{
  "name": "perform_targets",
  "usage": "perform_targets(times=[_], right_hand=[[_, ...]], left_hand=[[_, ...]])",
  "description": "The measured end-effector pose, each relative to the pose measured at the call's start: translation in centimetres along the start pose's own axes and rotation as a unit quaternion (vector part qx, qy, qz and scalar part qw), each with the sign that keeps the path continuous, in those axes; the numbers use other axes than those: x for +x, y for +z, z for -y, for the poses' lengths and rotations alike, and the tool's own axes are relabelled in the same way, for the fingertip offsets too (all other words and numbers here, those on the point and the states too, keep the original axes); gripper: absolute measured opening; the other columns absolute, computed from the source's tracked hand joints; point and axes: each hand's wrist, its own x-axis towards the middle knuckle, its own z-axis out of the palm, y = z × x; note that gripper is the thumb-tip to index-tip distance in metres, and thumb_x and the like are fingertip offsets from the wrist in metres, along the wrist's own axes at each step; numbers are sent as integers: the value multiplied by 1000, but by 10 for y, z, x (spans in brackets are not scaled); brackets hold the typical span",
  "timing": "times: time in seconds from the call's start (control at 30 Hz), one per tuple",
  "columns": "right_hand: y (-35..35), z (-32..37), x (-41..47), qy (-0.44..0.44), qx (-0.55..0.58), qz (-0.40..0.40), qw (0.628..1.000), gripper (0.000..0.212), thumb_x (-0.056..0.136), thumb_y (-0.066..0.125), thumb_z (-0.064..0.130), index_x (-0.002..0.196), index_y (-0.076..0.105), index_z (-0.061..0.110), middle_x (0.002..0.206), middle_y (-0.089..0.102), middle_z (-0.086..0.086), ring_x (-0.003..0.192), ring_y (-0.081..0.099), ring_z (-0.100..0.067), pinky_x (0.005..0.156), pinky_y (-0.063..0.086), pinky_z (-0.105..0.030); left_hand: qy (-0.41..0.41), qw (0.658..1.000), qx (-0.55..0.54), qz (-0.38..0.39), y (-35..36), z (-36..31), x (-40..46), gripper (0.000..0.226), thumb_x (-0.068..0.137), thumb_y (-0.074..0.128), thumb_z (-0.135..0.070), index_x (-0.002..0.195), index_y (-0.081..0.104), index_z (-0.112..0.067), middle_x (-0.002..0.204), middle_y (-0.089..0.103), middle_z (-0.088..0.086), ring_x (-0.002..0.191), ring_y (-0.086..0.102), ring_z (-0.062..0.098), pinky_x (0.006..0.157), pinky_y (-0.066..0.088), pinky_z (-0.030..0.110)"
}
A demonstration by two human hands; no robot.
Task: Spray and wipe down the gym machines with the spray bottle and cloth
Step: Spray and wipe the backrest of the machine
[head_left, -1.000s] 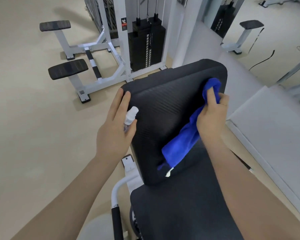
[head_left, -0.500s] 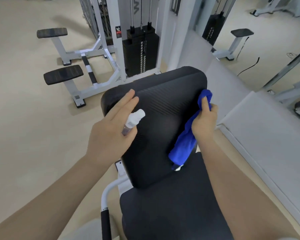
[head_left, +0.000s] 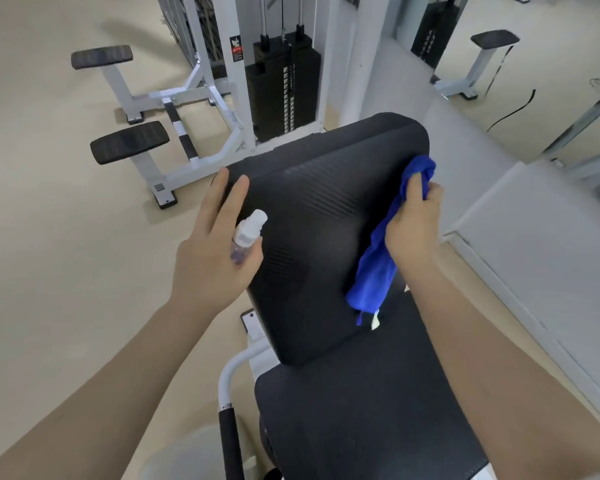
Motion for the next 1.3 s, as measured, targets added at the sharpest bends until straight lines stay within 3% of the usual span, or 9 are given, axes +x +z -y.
perform_targets(times=[0.1, 0.17, 0.37, 0.5, 0.6, 0.87, 0.97, 1.1, 1.3], right_hand=[[2, 5, 11, 23, 20, -50, 998, 55, 75, 33, -14, 127, 45, 0, 117, 40, -21, 86, 37, -21, 76, 34, -23], [17, 26, -14, -31, -2, -54, 998, 52, 72, 33, -13, 120, 48, 0, 110, 44, -22, 83, 42, -28, 73, 36, -30], [46, 72, -94, -261, -47, 23, 964, 51, 68, 26, 1, 115, 42, 17, 110, 45, -14, 69, 52, -31, 61, 46, -32], [25, 63, -56, -114, 23, 17, 993, 54, 75, 41, -11, 115, 40, 25, 121, 45, -21, 100, 50, -39, 77, 43, -35], [31, 74, -44, -11, 82, -74, 994, 53, 77, 35, -6, 125, 51, 10, 116, 45, -19, 90, 50, -30, 71, 39, -29], [71, 106, -140, -259, -4, 41, 965, 57, 67, 46, -6, 118, 42, 19, 109, 48, -12, 72, 54, -31, 58, 52, -32], [56, 91, -112, -194, -30, -12, 980, 52, 72, 33, -2, 119, 48, 14, 108, 55, -18, 79, 55, -34, 61, 48, -31], [50, 84, -86, -28, 14, -63, 998, 59, 74, 37, -12, 126, 54, 13, 118, 47, -18, 95, 50, -33, 68, 50, -39], [83, 98, -153, -179, -15, -2, 984, 50, 73, 35, 0, 118, 41, 20, 101, 52, -17, 74, 48, -30, 59, 46, -30]], left_hand=[[-96, 987, -129, 4, 1, 8, -6, 75, 81, 65, -4, 145, 29, -21, 148, 38, -1, 129, 35, 4, 99, 42, 26], [-103, 983, -151, -19, 4, 12, -11, 74, 82, 64, -5, 143, 28, -25, 147, 39, 0, 129, 35, 2, 106, 35, 21], [-86, 977, -189, -42, 13, 18, -19, 69, 80, 58, -6, 136, 27, -32, 150, 33, 4, 134, 27, -10, 108, 27, 13], [-75, 977, -198, -27, 12, 26, -19, 69, 80, 59, 1, 135, 31, -31, 149, 30, -4, 133, 24, -14, 106, 23, 6], [-83, 969, -231, -21, 12, 28, -18, 74, 81, 59, 7, 131, 31, -38, 149, 30, -4, 133, 24, -15, 106, 22, 6], [-104, 950, -291, 30, 16, 48, -32, 82, 79, 63, 7, 133, 26, -42, 152, 30, -1, 137, 29, 1, 111, 29, 20], [-147, 938, -309, 63, 16, 50, -49, 79, 80, 58, 3, 127, 28, -54, 149, 35, -11, 134, 35, 0, 111, 34, 36], [-152, 943, -281, 89, 20, 49, -54, 80, 83, 57, 2, 136, 23, -48, 152, 27, -16, 134, 26, -9, 113, 30, 29], [-140, 948, -280, 64, 40, 51, -58, 82, 83, 56, 0, 144, 15, -38, 152, 32, -4, 137, 35, 9, 110, 35, 38]])
